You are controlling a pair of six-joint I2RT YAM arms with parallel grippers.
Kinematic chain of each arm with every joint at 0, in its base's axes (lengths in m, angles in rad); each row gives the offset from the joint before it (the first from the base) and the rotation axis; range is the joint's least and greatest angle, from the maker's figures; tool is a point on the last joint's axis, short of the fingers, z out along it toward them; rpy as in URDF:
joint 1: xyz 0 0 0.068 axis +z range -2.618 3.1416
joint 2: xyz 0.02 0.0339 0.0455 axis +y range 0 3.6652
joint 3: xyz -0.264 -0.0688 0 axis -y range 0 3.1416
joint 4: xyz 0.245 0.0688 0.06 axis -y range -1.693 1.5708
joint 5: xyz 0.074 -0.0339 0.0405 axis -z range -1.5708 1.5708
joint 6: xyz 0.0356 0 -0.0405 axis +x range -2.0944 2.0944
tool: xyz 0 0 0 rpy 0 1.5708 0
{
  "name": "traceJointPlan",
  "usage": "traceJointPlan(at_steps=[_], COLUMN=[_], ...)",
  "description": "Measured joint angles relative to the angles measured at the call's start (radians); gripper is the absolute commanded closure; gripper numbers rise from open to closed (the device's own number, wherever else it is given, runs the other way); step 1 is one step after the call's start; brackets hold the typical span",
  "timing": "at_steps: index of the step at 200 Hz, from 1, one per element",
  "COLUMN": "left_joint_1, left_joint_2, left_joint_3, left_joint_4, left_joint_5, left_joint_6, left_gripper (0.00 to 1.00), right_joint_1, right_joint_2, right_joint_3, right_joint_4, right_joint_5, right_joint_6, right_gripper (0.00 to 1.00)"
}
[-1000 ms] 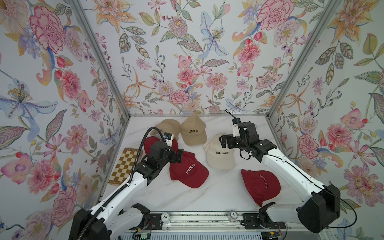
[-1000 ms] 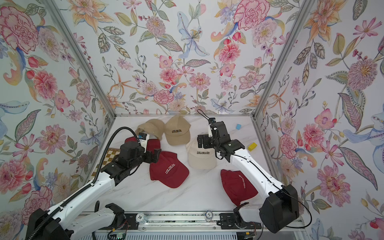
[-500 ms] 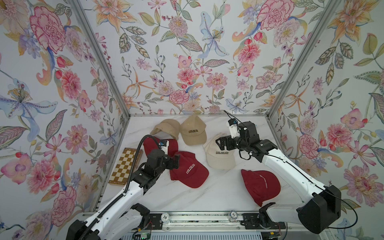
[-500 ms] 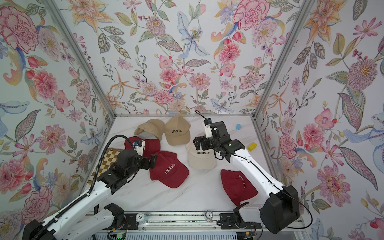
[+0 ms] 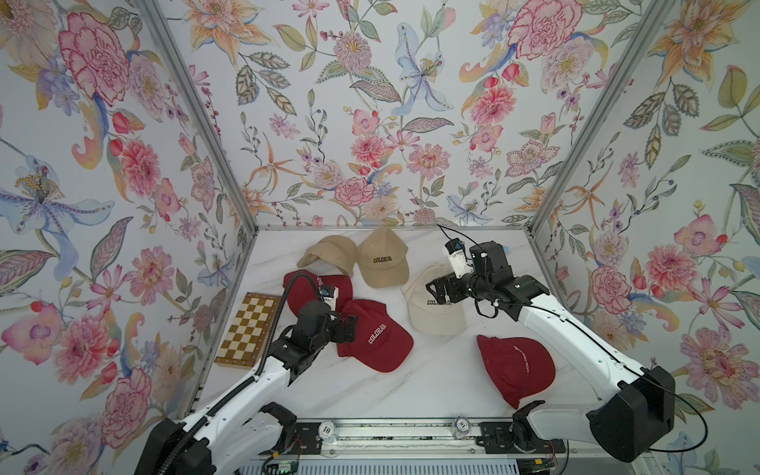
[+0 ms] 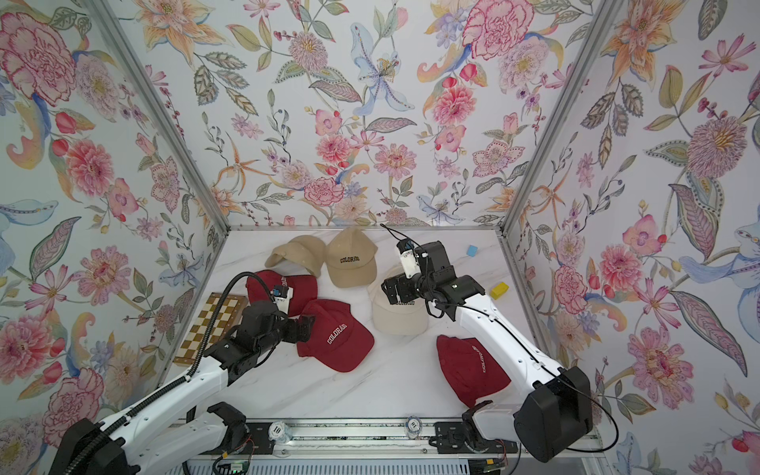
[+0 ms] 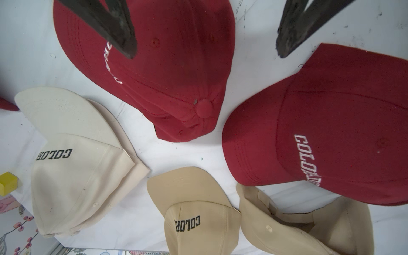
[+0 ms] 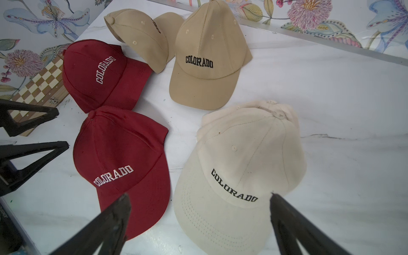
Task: Stack the baseball caps by color
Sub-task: Pick up the baseball cap from the center of the board.
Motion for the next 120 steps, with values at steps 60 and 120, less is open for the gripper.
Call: traceJointPlan(at_steps=[60,120], left_joint_1=[0.021,0.077], left_joint_2=[0.217,0.295], left_joint_3=[0.013,0.071], left_joint_4=[0.094,0.13], left_joint_5=[0.099,0.25], left_joint_6=[0.012,0.077], left_gripper=[0.0,0.0], right_joint_1=[0.024,0.038], right_joint_2=[-0.003,-0.039], right_joint_3=[0.0,-0.019], right_joint_4=[0.0,0.023], right_joint_5=[0.013,0.051], right_joint_6=[-0.049,-0.096], right_gripper=[0.01,0.01])
